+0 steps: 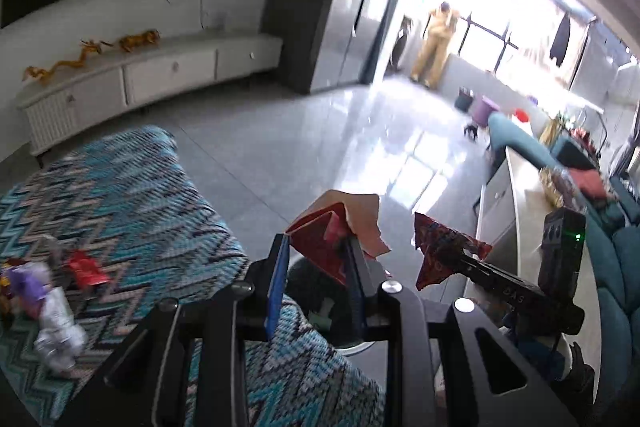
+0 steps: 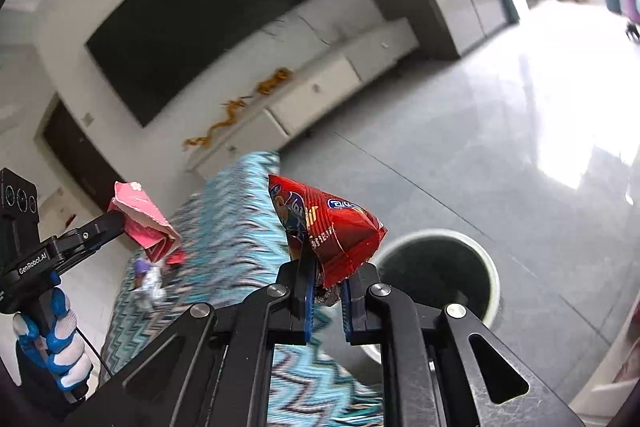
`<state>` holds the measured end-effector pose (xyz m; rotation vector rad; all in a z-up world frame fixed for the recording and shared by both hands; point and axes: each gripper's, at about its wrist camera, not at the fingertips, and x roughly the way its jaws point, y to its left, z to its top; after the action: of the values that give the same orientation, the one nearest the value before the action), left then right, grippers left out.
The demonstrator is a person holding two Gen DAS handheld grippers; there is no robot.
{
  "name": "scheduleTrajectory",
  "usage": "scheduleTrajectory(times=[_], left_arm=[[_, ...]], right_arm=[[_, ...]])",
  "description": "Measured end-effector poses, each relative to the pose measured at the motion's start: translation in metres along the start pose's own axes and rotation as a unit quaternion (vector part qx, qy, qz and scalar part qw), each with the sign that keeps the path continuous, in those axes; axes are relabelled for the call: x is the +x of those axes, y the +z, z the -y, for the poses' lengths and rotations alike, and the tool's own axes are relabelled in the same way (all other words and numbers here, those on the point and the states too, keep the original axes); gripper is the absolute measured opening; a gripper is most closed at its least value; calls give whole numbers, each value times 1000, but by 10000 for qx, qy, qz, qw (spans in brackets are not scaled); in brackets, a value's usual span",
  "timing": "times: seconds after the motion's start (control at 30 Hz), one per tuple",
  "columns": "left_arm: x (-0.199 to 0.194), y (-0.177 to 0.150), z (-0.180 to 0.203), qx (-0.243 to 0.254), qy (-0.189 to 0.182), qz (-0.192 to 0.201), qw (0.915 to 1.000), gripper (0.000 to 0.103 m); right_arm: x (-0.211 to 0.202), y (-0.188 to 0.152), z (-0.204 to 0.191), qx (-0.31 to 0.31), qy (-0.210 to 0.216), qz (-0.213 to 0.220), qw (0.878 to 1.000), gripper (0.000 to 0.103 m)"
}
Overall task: Collect trash
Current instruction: 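Carry both wrappers over the trash bin and open both grippers, then move both open tools back toward the blanket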
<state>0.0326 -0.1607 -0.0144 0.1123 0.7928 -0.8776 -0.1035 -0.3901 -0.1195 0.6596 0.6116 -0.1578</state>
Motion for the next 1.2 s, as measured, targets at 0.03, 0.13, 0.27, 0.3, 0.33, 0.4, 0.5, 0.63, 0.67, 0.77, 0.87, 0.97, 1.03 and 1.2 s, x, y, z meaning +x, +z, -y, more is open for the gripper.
scheduleTrajectory(times=[0.03,0.13,0.27,0.3,0.33,0.4,0.5,0.63,0.67,0.77,0.87,0.97,1.03,1.2], left_arm=[[15,1,3,30,-7,-117,9999,26],[54,-3,7,89,-19,-443,9990,26],[97,-10,11,64,-104,-824,9965,29],[105,-11,12,48,-143,-905,9958,29],[116,-12,14,37,-191,-1000,9948,30],[129,-12,15,2,-269,-1102,9935,39],[141,-16,16,-49,-308,-1189,9924,49],[138,-18,21,100,-214,-1165,9929,49],[132,-19,22,145,-137,-1115,9936,49],[118,-18,26,236,70,-941,9953,49],[100,-17,28,314,271,-751,9963,49],[83,-18,31,338,438,-570,9968,49],[70,-19,31,336,523,-439,9971,49],[33,-19,34,405,817,18,9958,50]], right_arm=[[6,-3,6,64,-63,-79,9999,13],[24,-4,22,168,-132,-248,9995,13],[47,-4,36,250,-231,-441,9984,17],[54,-5,39,267,-273,-499,9980,21],[58,-6,41,283,-300,-541,9977,28],[65,-8,45,311,-365,-617,9969,38],[70,-13,52,369,-436,-684,9960,41],[65,-14,55,407,-439,-671,9959,42],[63,-14,54,406,-435,-653,9961,42],[56,-11,49,367,-399,-578,9969,42],[47,-10,40,309,-363,-500,9976,42],[36,-9,33,273,-328,-420,9982,42],[28,-9,27,231,-315,-355,9986,42],[8,-7,7,75,-288,-195,9994,44]])
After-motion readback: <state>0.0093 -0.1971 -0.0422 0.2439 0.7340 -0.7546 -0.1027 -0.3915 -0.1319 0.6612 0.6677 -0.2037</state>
